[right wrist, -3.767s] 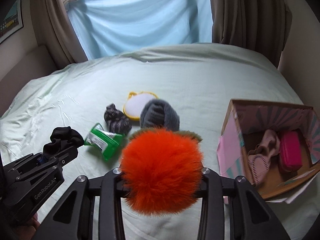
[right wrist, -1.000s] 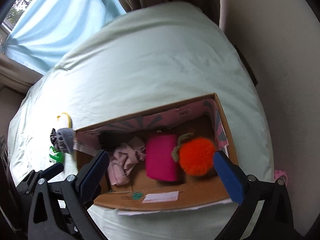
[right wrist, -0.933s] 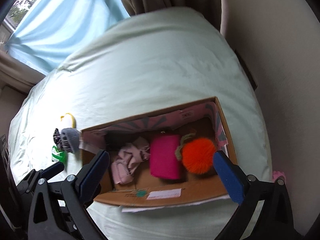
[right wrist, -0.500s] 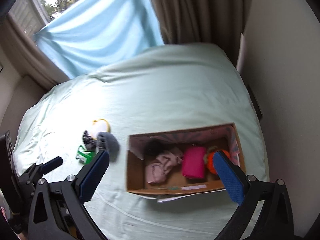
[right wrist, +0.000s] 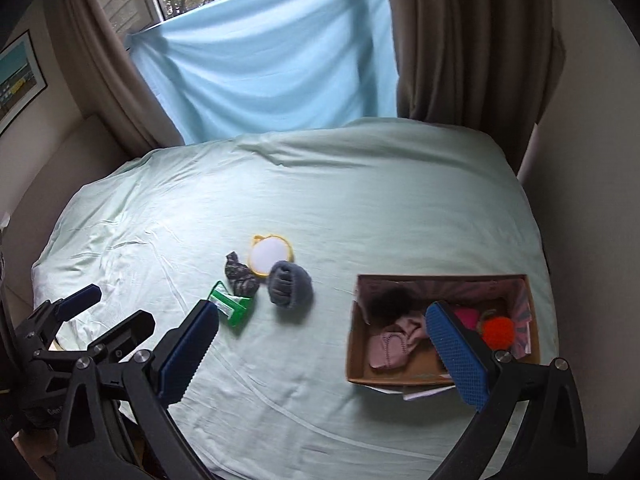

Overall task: Organize soft objects
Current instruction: 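Move both open tools back toward the remaining items, then grasp the green wipes pack with the left tool while the right tool grasps the grey earmuff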

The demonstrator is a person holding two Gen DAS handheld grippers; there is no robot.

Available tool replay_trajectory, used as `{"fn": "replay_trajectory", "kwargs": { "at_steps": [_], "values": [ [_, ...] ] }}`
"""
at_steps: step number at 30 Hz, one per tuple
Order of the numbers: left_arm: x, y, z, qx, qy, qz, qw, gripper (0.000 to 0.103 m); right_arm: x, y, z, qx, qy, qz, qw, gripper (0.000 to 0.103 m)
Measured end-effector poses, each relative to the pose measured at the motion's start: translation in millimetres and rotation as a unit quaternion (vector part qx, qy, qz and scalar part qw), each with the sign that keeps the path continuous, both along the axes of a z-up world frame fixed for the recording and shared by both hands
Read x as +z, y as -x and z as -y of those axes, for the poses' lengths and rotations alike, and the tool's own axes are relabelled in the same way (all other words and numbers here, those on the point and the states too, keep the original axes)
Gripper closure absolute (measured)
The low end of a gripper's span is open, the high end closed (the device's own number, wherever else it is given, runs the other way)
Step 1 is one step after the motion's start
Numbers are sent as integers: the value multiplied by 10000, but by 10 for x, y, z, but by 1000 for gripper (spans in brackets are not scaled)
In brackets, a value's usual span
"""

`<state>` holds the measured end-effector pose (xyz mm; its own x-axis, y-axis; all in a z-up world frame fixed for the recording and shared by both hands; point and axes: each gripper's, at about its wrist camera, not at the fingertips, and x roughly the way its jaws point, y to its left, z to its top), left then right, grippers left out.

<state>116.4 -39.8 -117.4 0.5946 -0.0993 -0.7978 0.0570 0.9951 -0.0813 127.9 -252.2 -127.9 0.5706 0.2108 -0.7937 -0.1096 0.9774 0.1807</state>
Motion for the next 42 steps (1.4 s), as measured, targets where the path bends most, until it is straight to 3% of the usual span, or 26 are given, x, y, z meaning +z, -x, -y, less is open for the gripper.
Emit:
{"fn": "replay_trajectory", "kwargs": {
  "at_steps": [6, 12, 18, 23, 28, 32, 35, 39, 42],
  "values": [
    [-55, -51, -481, -115, 52, -5, 9999, 0, 3, -42, -510, 43, 44, 140, 9999, 0],
    [-291, -195, -852, -478, 114, -30, 9988, 0, -231, -231, -882, -180, 68, 123, 9997, 0],
    [-706, -499, -1041, -1034, -96, -166, 9945, 0, -579, -443, -1069, -482, 24, 72, 9988, 0],
    [-1174, -833, -1096, -1715, -246, -240, 9846, 0, -1017, -672, -1116, -688, 20, -24, 9976, 0],
    [-1794, -1168, -1136, -2453, -258, -401, 9683, 1, -1512, -929, -1155, -754, 176, -154, 9969, 0],
    [-2298, -1293, -1118, -2992, -563, -461, 9514, 1, -1916, -1126, -1183, -827, 162, -355, 9958, 0],
    [-2569, -1329, -1079, -3414, -813, -473, 9352, 1, -2199, -1259, -1216, -843, 165, -492, 9951, 0],
    [-2847, -1329, -943, -4103, -1183, -366, 9035, 1, -2528, -1405, -1241, -915, 169, -686, 9933, 0],
    [-3009, -1350, -870, -4435, -1277, -458, 8859, 3, -2727, -1491, -1251, -970, 193, -791, 9919, 0]
  ]
}}
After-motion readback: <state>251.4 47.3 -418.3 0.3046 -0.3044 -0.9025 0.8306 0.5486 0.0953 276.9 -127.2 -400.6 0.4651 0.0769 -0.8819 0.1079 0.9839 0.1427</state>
